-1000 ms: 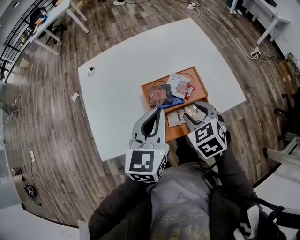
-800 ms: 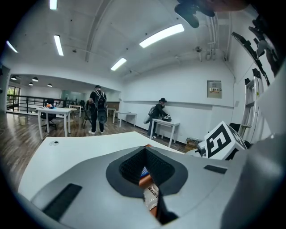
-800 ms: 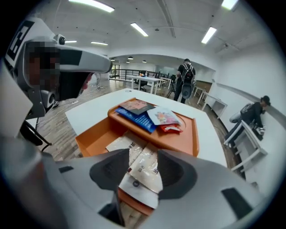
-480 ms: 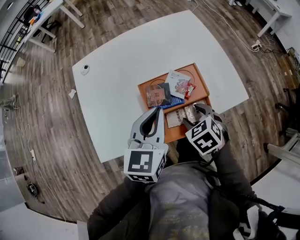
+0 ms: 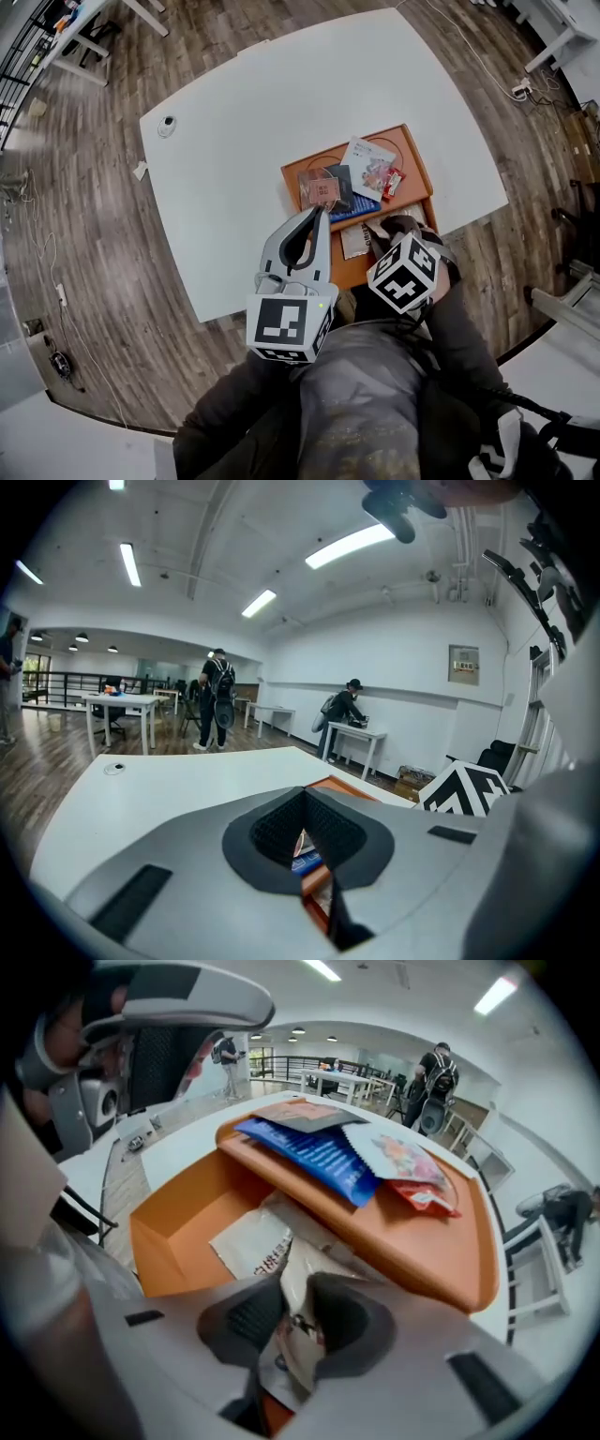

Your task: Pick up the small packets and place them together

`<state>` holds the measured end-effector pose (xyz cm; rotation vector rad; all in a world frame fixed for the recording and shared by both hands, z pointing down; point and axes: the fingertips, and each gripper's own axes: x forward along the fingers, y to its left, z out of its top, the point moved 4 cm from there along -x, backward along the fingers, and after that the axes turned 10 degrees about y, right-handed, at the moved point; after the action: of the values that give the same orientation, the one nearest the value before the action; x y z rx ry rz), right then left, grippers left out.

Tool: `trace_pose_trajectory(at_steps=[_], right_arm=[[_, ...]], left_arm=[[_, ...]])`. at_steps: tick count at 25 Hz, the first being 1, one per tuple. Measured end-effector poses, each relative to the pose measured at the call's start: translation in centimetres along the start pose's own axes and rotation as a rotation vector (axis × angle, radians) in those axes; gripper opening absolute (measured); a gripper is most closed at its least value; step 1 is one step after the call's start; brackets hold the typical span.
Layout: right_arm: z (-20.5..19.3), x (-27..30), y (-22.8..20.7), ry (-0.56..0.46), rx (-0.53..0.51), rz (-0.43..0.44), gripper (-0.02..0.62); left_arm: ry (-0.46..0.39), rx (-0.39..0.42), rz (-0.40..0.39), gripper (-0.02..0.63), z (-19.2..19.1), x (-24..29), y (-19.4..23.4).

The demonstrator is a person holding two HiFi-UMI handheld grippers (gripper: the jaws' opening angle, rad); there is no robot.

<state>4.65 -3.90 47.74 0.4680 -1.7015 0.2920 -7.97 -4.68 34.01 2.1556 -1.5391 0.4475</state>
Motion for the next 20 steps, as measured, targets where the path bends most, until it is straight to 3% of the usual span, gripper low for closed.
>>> trace_pose_trajectory(at_steps=[2,4,20], right_arm=[[-0.1,0.0,0.7,-0.021,0.011,0.043,0.042],[0.0,-0.1,0.8,-0.039,0.007,0.037,0.018],[1.9,-8.5,2.7,-0.298,-0.009,-0.107,0.008]], left_arm=[[0.003,-0.005,-0.002,-0.002,-0.2,-0.1,0.1],[0.006,-0.006,-0.003,-0.002,-0.3,-0.1,0.2],[-0.099,0.046,0.002,-0.002,0.6,-5.6,-1.9]])
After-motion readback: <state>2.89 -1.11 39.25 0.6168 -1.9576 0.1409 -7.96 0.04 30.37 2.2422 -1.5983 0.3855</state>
